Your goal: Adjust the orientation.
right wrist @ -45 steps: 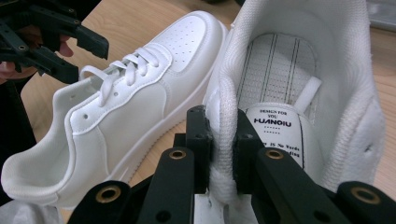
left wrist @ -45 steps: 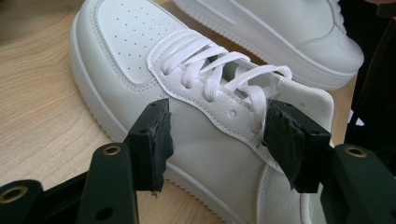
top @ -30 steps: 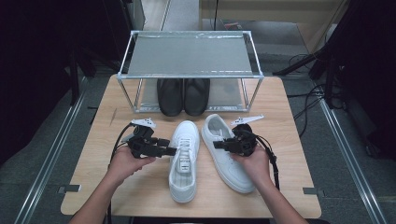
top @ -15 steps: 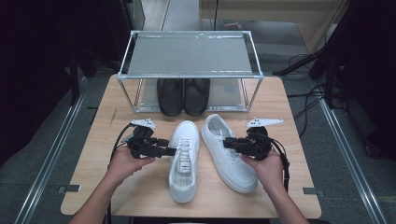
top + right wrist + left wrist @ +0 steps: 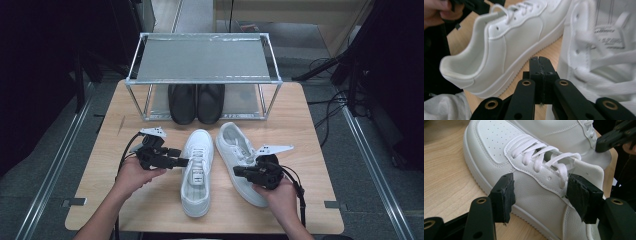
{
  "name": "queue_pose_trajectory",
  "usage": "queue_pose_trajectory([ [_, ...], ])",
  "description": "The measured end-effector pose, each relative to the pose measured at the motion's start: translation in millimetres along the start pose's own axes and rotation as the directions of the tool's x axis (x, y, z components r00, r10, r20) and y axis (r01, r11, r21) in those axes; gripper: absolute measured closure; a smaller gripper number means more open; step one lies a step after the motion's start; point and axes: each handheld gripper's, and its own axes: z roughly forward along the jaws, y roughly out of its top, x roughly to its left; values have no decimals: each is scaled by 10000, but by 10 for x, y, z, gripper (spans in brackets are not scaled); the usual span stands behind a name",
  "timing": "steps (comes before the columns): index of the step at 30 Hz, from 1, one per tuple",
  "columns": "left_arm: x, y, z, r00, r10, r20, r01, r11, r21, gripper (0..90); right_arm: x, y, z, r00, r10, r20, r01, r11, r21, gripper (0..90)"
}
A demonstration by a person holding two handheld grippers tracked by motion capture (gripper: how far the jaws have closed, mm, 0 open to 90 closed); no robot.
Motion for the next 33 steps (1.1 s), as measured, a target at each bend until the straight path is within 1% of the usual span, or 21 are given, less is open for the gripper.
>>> queue_pose_trajectory([
  [1,-1,0,0,10000,-5,5,5,10000,1,395,4,-18,36,10000,2,26,-2,9999,131,900],
  [2,-1,0,0,10000,-5,5,5,10000,1,394,4,-18,36,10000,2,26,-2,9999,131,900],
  [3,-2,0,0,10000,-14,9,14,10000,5,394,20,-56,124,10000,-67,46,65,9990,431,900],
  [4,-2,0,0,10000,-14,9,14,10000,5,395,25,-65,150,10000,-90,30,88,9985,535,900],
  [7,-1,0,0,10000,-8,14,8,10000,7,394,35,-87,236,9996,-164,218,145,9964,841,900],
  [8,-1,0,0,10000,-8,14,8,10000,7,394,35,-87,236,9996,-164,218,145,9964,841,900],
  [9,1,0,1,10000,10,8,-10,10000,9,394,25,-99,278,9996,-75,260,49,9949,1009,900],
  [11,2,-1,2,10000,5,11,-5,10000,-2,394,14,-111,308,9989,-151,445,96,9926,1206,900],
  [13,3,-1,2,10000,7,11,-7,10000,2,394,7,-107,310,9988,-144,474,86,9927,1201,900],
  [14,2,-2,2,10000,-1,16,1,10000,7,394,8,-105,308,9982,-200,563,129,9923,1232,900],
  [15,3,-2,2,10000,-12,12,12,10000,3,394,11,-105,307,9979,-282,578,208,9919,1252,900],
  [20,0,-2,0,10000,5,8,-5,10000,29,394,-2,-101,302,9973,-402,615,318,9908,1313,900],
  [24,2,-4,4,10000,4,6,-4,10000,20,394,-90,-100,236,9981,-227,570,146,9902,1386,900],
  [26,2,-4,3,10000,-13,20,13,10000,17,394,-131,-100,201,9979,-183,629,93,9899,1414,900],
  [28,7,-4,-1,10000,-16,28,16,10000,2,394,-178,-98,150,9966,-70,822,-46,9902,1398,900],
  [29,8,-4,-1,10000,-20,22,20,10000,0,394,-209,-98,124,9951,-96,987,-31,9919,1269,900],
  [30,8,-4,-1,10000,-20,22,20,10000,0,394,-209,-98,124,9951,-96,987,-31,9919,1269,900],
  [31,6,-3,4,10000,-31,24,31,10000,15,394,-299,-92,75,9930,203,1165,-333,9934,1100,900],
  [32,6,-3,4,10000,-31,24,31,10000,15,394,-299,-92,75,9930,203,1165,-333,9934,1100,900],
  [33,3,-3,7,10000,-13,-13,13,10000,21,394,-366,-85,43,9913,387,1260,-516,9936,1005,900],
])
